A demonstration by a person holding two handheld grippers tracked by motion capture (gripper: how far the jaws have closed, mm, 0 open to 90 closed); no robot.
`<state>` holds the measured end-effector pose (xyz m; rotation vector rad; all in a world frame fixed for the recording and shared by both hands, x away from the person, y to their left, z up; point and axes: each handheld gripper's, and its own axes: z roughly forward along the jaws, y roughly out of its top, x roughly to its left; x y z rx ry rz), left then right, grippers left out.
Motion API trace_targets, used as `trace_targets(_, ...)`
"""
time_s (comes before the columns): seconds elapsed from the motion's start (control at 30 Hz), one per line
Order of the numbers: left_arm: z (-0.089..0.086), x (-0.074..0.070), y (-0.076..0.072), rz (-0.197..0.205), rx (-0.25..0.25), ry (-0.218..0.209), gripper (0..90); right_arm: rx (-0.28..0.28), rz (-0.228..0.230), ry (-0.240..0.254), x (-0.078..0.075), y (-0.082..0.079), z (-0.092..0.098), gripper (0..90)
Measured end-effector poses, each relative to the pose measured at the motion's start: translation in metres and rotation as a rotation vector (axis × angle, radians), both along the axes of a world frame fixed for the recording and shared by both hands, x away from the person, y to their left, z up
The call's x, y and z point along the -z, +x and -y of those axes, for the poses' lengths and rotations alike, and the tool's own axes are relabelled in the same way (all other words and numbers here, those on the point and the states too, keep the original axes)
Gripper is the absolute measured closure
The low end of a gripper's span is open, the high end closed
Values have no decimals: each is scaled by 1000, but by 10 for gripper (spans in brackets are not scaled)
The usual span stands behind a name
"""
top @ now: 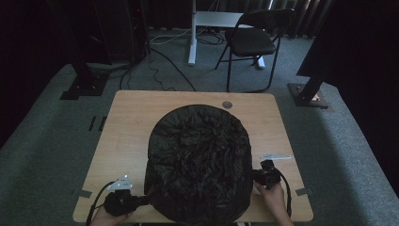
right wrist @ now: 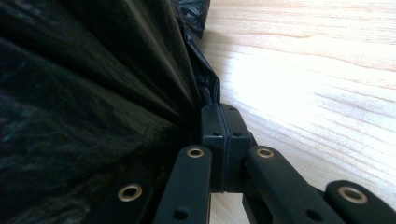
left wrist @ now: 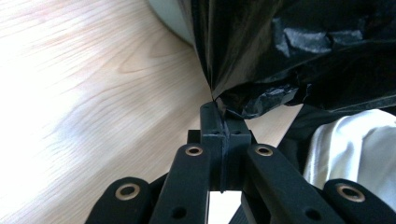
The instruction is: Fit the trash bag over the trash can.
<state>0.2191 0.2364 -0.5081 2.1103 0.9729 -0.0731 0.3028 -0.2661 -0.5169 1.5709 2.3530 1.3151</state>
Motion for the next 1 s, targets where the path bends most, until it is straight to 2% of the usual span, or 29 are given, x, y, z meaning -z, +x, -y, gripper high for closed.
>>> trace_targets(0.07,-2,1,0,6,-6,-3,900,-6,8,-44,2,2,-2,900)
trace_targets(0.1,-2,1,-2,39,22,-37,898,-29,19,-41,2,2,-3,898)
trace_targets(0.13,-1,2,-4,36,34,-62,885,-35,32,-50,1,1,-4,885)
trace_targets(0.17,0,2,-5,43,51,-72,829,-56,50,-49,1,0,-4,788)
trace_targets(0.2,2,2,-7,52,57,-68,735,-87,68,-51,1,-1,-4,713)
trace_targets(0.23,4,2,-9,55,63,-53,664,-99,93,-83,0,-3,-4,672)
trace_targets(0.27,6,2,-11,65,58,-35,640,-114,118,-101,0,-5,-3,619)
trace_targets(0.3,7,1,-12,66,48,-26,590,-134,122,-90,1,-5,-2,553)
trace_targets(0.37,5,0,-13,67,35,-37,473,-138,133,-89,2,-5,4,479)
trace_targets(0.43,0,-3,-15,77,36,-82,369,-142,146,-72,4,-5,10,386)
trace_targets(0.53,-8,-10,-20,115,11,-121,292,-167,148,-14,7,-3,23,280)
trace_targets(0.57,-12,-12,-21,122,11,-141,292,-178,147,6,8,-2,28,255)
trace_targets(0.63,-18,-15,-23,133,22,-178,264,-170,159,25,9,-2,36,218)
trace_targets(0.7,-23,-18,-25,157,0,-201,264,-158,176,46,8,-3,45,198)
trace_targets(0.73,-24,-19,-26,157,-17,-211,264,-162,177,73,6,-3,48,195)
trace_targets(0.77,-26,-19,-25,160,-35,-204,263,-158,191,85,4,-4,51,188)
trace_targets(0.83,-29,-18,-23,176,-70,-177,205,-160,214,112,-1,-6,56,178)
trace_targets(0.9,-32,-16,-20,186,-150,-142,205,-160,242,138,-7,-7,59,174)
trace_targets(0.97,-35,-12,-16,196,-201,-94,192,-163,273,153,-14,-8,61,173)
trace_targets(1.0,-36,-9,-15,201,-226,-62,128,-174,277,169,-16,-8,62,163)
